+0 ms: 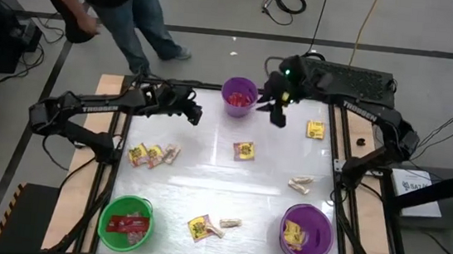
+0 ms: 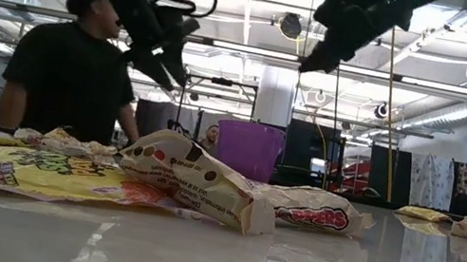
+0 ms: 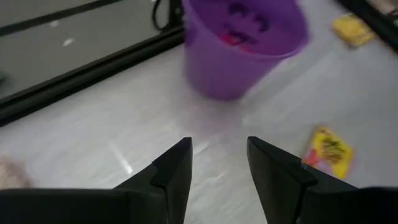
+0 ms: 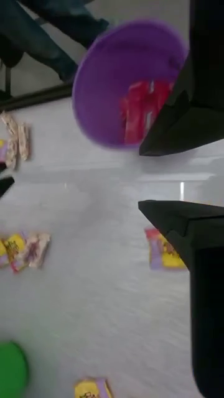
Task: Sort candy by brand, put in halloween buckets
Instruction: Put the yellow candy into the bottom purple bucket
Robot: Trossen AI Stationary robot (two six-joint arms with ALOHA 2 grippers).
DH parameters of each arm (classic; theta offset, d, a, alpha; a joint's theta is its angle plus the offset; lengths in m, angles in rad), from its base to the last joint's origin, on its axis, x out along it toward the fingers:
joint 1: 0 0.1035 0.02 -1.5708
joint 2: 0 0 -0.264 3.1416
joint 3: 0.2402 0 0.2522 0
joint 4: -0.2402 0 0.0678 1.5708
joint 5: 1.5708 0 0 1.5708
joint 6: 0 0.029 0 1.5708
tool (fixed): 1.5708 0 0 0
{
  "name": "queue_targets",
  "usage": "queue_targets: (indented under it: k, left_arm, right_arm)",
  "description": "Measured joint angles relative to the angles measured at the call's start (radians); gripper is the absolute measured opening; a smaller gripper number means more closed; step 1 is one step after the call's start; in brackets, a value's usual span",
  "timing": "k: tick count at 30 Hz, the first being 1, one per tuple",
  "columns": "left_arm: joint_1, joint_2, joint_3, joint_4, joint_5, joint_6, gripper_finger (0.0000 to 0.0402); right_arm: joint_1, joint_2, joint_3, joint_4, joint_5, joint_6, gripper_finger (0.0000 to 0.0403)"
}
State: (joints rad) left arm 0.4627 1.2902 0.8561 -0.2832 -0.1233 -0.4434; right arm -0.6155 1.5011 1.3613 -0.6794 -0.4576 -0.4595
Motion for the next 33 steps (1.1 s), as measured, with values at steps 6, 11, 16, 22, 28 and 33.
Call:
queue_targets:
  k: [6, 11, 16, 22, 28, 33]
  left_arm:
    - [0.051, 0.029, 0.039, -0.184, -0.037, -0.075, 0.0161]
    - [0.08, 0.028, 0.042, -0.336, -0.038, -0.075, 0.0161]
    - [0.081, 0.028, 0.041, -0.497, -0.044, -0.075, 0.0161]
    - [0.123, 0.028, 0.021, -0.587, -0.145, -0.181, 0.0161]
    - [0.207, 0.028, -0.068, -0.56, -0.105, -0.232, 0.0161]
    - [0.263, 0.029, -0.15, -0.393, -0.113, -0.205, 0.0161]
  right_arm:
    - [-0.115, 0.003, 0.0, 0.006, -0.088, -0.032, 0.0118]
    - [-0.145, 0.042, 0.0, 0.033, -0.154, -0.036, 0.0118]
    - [-0.14, 0.091, 0.0, 0.06, -0.23, -0.028, 0.0118]
    - [-0.11, 0.135, 0.0, 0.08, -0.255, -0.024, 0.0118]
    - [-0.063, 0.145, 0.0, 0.112, -0.252, 0.091, 0.0118]
    - [-0.012, 0.146, 0.0, 0.195, -0.251, 0.255, 0.0118]
